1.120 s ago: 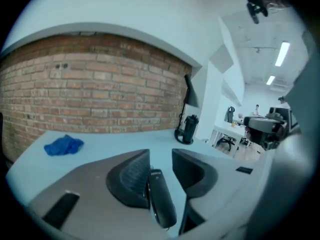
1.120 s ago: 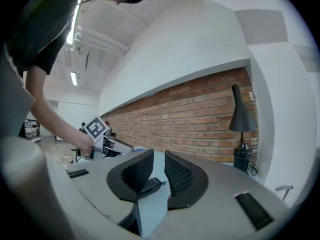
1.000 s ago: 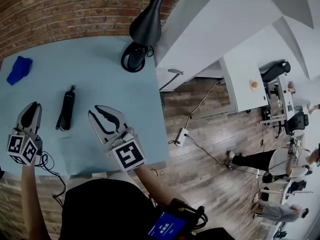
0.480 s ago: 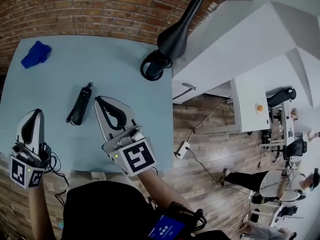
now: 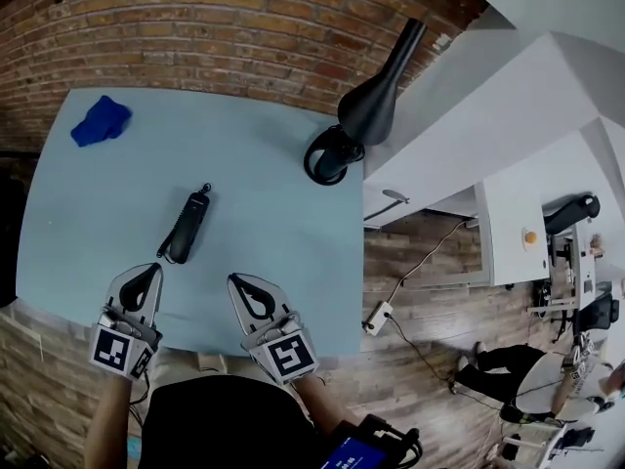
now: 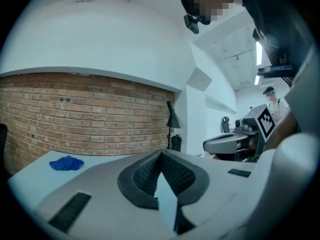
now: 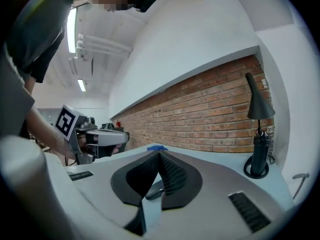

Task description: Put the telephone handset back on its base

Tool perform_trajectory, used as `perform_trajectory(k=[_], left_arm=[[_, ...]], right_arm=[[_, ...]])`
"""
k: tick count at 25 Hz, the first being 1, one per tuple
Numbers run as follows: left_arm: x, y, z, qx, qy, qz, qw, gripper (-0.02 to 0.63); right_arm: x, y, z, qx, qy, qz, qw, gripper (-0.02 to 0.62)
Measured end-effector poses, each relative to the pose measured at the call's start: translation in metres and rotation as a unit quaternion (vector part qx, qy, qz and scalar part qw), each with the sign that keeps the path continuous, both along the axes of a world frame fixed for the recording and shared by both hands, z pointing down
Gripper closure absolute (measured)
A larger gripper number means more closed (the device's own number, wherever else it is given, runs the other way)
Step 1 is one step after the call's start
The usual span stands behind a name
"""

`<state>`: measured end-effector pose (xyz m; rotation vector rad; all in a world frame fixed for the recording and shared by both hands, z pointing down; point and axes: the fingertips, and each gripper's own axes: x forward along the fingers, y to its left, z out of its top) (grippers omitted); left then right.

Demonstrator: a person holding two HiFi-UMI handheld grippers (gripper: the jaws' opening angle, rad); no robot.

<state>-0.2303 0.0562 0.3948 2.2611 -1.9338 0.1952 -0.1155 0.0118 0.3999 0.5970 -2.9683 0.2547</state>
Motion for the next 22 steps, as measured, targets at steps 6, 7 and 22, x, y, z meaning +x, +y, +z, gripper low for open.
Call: perform_trajectory(k=[6,7,22], left_arm=[[0.012,-0.008,0.01,-0.014,0.009,0.011,0.9998,0.58],[0.012,-0.01,0.01,-0.016,0.01,0.012,0.9997,0.58],[0.022,-0.025,0.013,-0.014,0.008,-0.002,0.9999,0.58]], right_arm=[[0.012,0.002,0.015,0.011,0.016,0.008,1.0,0.574],[0.013,0.0,0.015,0.02,0.016,0.007,1.0,0.574],[0.028,-0.012,0.018,0.014,0.022,0.018,1.0,0.572]])
